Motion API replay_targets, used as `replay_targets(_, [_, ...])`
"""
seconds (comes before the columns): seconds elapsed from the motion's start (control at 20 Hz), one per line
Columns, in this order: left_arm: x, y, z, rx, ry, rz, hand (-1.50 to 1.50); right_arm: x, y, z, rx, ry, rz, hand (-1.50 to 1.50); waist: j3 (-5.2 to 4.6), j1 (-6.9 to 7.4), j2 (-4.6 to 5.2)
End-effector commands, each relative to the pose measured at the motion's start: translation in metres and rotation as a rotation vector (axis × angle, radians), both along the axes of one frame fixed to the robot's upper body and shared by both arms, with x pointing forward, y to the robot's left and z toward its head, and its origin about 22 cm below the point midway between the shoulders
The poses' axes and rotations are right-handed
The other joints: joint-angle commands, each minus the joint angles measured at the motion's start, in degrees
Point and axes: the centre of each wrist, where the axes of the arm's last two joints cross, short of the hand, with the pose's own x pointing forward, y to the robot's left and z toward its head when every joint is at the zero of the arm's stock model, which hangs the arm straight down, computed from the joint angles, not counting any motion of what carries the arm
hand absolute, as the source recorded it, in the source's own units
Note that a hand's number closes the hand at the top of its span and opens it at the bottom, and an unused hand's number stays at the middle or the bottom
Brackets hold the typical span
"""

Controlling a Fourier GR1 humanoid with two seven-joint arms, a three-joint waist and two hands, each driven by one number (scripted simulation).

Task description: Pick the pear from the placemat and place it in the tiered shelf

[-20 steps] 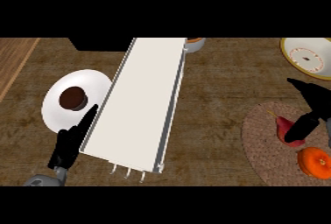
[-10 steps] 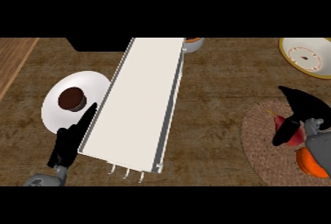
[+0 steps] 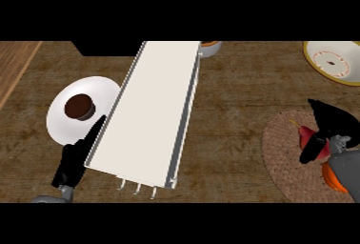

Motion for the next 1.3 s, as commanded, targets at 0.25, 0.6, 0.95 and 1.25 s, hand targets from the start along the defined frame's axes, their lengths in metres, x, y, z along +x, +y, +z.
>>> replay_targets(0.25, [0.008,0.016,0.007,-0.03,-0.013,-0.004,0.0,-0.002,-0.029,-0.024,-0.03,0.064,0.009,-1.5,0.01,-0.04,0.04])
replay_targets(0.6, [0.001,-0.009,-0.004,0.004,0.0,0.009,0.0,0.014,0.003,-0.045,-0.043,0.057,0.025,-1.5,0.01,0.1,0.06])
replay_targets(0.95, [-0.009,-0.009,-0.009,0.006,-0.001,0.014,0.0,0.015,-0.044,-0.052,-0.027,0.07,0.019,-1.5,0.02,0.12,0.06])
replay_targets(1.25, [0.002,-0.004,0.002,-0.005,0.004,0.005,0.0,0.023,-0.019,-0.072,0.03,0.031,0.124,1.5,0.03,0.24,0.09])
